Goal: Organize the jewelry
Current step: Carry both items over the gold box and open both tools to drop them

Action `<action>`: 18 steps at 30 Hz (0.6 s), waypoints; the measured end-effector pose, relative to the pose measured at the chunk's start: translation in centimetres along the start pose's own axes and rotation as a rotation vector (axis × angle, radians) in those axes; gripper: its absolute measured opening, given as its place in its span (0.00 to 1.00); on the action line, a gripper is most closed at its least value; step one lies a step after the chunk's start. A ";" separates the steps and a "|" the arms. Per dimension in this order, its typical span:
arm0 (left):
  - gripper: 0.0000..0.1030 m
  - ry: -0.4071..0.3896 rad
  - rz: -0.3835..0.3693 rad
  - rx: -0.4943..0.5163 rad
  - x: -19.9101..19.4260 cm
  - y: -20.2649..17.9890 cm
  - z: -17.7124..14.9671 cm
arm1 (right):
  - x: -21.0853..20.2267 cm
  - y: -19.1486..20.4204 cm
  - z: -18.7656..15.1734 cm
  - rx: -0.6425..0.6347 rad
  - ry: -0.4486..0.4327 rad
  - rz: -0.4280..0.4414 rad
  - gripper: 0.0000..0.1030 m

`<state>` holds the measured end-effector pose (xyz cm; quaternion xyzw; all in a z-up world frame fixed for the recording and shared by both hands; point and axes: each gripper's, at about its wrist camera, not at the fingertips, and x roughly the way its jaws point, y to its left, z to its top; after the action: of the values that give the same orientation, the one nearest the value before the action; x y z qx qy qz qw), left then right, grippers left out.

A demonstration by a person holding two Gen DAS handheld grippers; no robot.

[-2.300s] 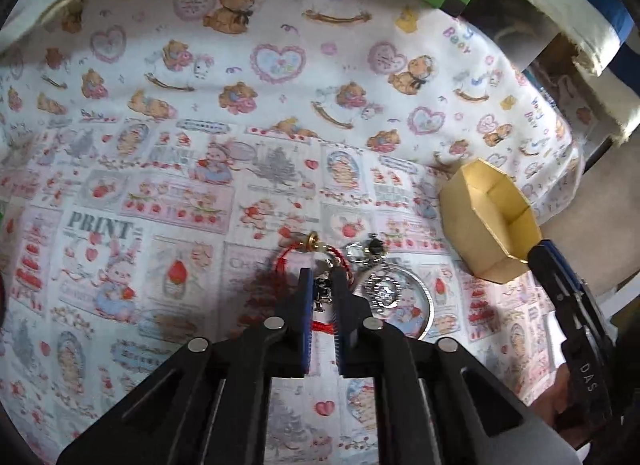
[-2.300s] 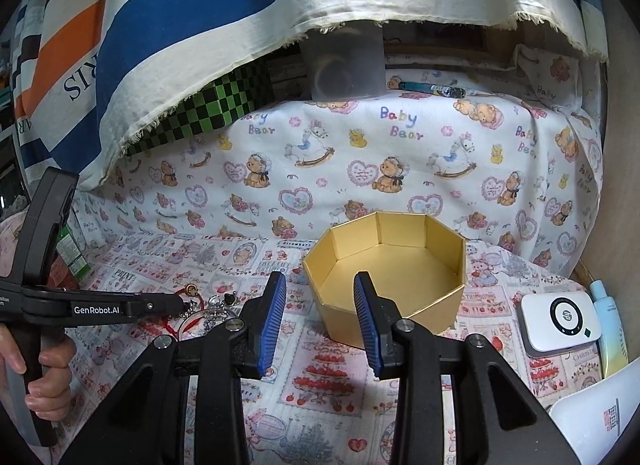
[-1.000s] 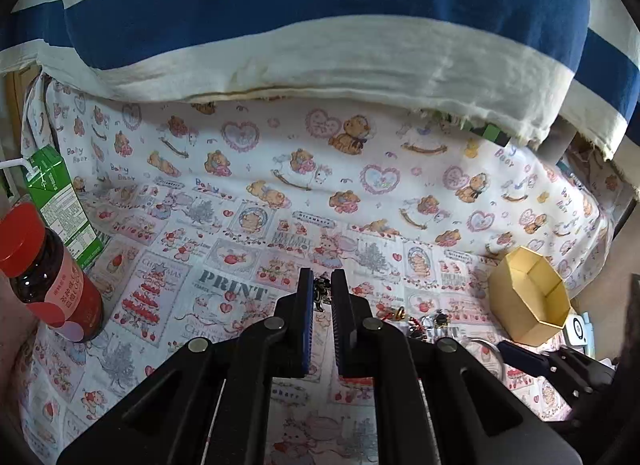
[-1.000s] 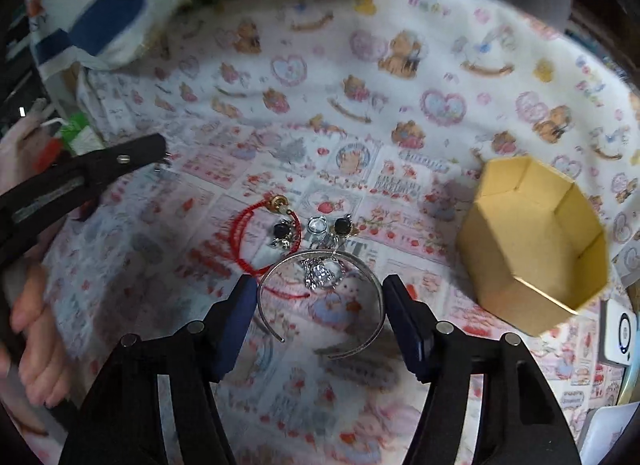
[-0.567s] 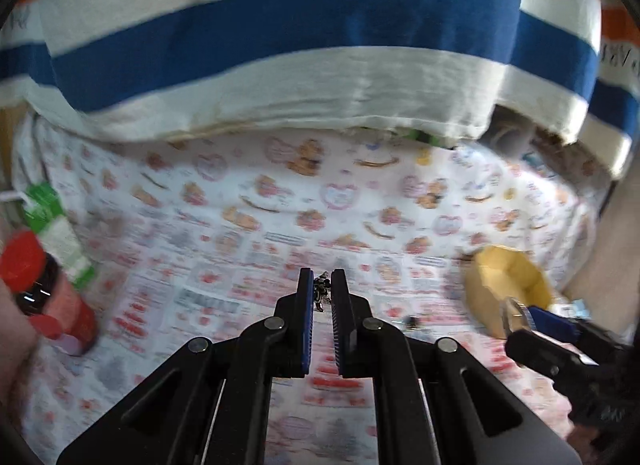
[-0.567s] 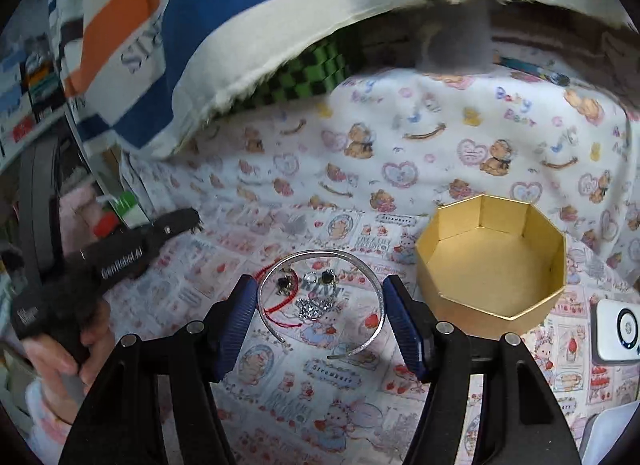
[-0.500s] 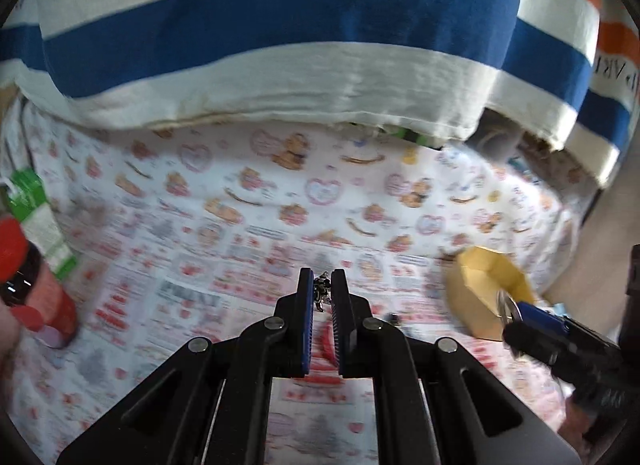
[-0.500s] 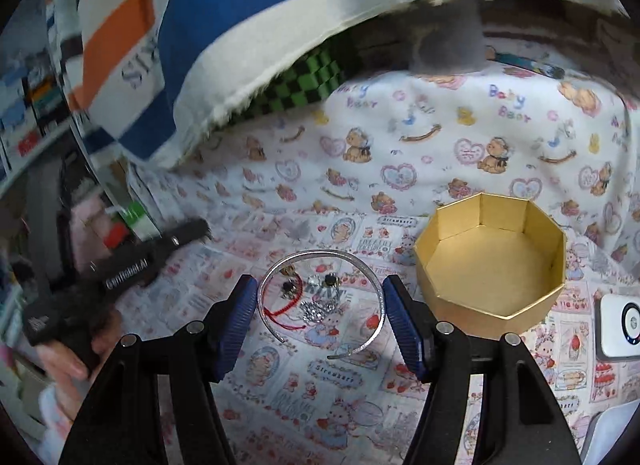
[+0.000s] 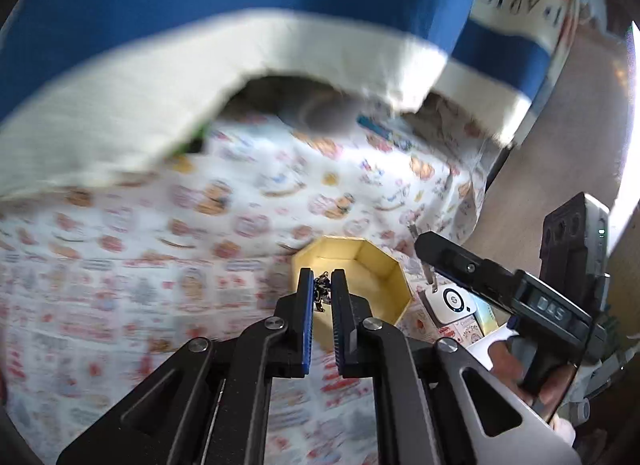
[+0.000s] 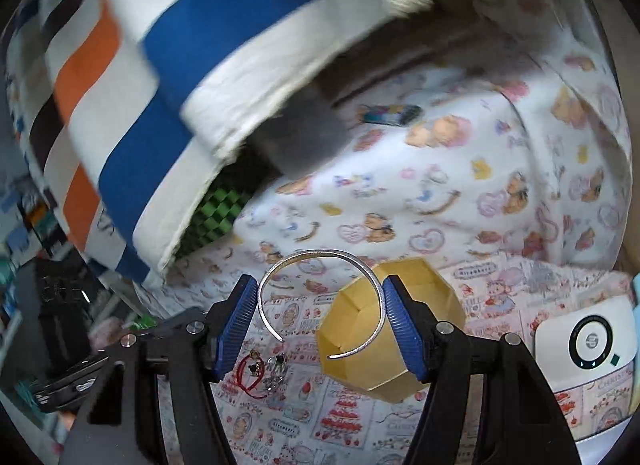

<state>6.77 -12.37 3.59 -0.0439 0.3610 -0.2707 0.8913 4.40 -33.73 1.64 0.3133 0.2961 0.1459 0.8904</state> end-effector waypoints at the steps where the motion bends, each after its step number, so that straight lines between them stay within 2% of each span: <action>1: 0.07 0.007 0.005 0.009 0.7 -0.4 -0.2 | 0.2 -0.7 -0.1 0.023 0.011 0.011 0.65; 6: 0.08 0.060 -0.006 0.001 4.5 -1.2 -0.9 | 1.2 -2.5 -0.5 0.092 0.047 0.035 0.65; 7: 0.08 0.047 -0.023 -0.010 4.8 -1.0 -1.1 | 1.4 -2.6 -0.6 0.089 0.050 0.032 0.65; 9: 0.20 -0.023 -0.036 -0.020 4.2 -0.5 -1.3 | 1.8 -2.7 -0.6 0.088 0.055 0.014 0.65; 10: 0.39 -0.042 -0.017 -0.018 3.8 -0.3 -1.4 | 1.7 -2.8 -0.6 0.088 0.057 0.010 0.66; 11: 0.51 -0.051 0.008 -0.019 3.6 0.1 -1.3 | 1.9 -2.6 -0.6 0.083 0.057 0.007 0.66; 16: 0.54 -0.098 0.167 -0.020 -0.2 2.2 -1.5 | 1.6 -1.1 -0.4 0.017 0.031 -0.057 0.70; 18: 0.60 -0.137 0.239 -0.002 -2.8 3.1 -1.8 | 1.2 -0.3 -0.3 -0.008 0.014 -0.083 0.71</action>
<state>5.34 -8.10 3.13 -0.0197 0.3024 -0.1588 0.9397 5.17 -33.28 0.68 0.2960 0.3146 0.1123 0.8949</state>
